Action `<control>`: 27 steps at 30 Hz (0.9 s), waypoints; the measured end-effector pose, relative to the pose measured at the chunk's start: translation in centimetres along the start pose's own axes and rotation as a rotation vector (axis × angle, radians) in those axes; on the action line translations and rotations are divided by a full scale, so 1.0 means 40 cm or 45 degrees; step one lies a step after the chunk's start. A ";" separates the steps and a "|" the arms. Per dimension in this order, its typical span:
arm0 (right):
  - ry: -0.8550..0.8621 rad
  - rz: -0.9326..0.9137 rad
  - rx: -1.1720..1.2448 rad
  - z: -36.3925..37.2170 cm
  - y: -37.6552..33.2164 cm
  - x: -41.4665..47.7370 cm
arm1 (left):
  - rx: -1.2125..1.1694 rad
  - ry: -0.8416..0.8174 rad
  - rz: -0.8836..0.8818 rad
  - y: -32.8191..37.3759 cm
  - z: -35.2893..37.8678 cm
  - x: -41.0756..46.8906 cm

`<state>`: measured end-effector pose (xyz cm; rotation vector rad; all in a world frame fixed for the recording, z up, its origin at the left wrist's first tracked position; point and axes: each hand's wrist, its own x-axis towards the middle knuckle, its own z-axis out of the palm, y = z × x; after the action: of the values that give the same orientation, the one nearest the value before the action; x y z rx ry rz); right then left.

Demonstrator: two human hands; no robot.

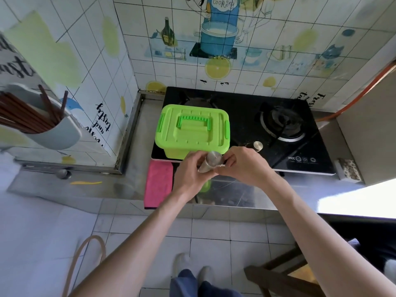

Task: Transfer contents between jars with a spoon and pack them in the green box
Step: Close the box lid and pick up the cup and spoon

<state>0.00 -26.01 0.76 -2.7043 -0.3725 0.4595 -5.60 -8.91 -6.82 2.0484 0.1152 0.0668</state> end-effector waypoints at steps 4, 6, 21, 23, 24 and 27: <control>0.030 -0.022 0.077 -0.003 0.009 -0.009 | -0.004 0.006 0.007 -0.010 0.004 -0.001; 0.021 -0.122 0.053 0.001 0.008 -0.011 | -0.007 -0.024 0.013 -0.007 0.002 -0.005; 0.275 -0.062 -0.061 0.074 0.003 -0.037 | 0.218 0.084 0.043 0.014 0.017 -0.051; 0.239 -0.010 -0.015 0.075 0.003 -0.046 | 0.197 0.047 0.039 0.012 0.018 -0.053; 0.211 0.010 0.010 0.072 0.003 -0.049 | 0.171 0.022 0.039 0.009 0.018 -0.053; 0.190 0.028 0.054 0.066 0.002 -0.059 | 0.092 -0.032 0.047 0.002 0.019 -0.056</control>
<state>-3.08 -25.99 -0.96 -2.6829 -0.2887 0.2664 -7.75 -9.86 -7.11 2.1227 0.0651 0.0601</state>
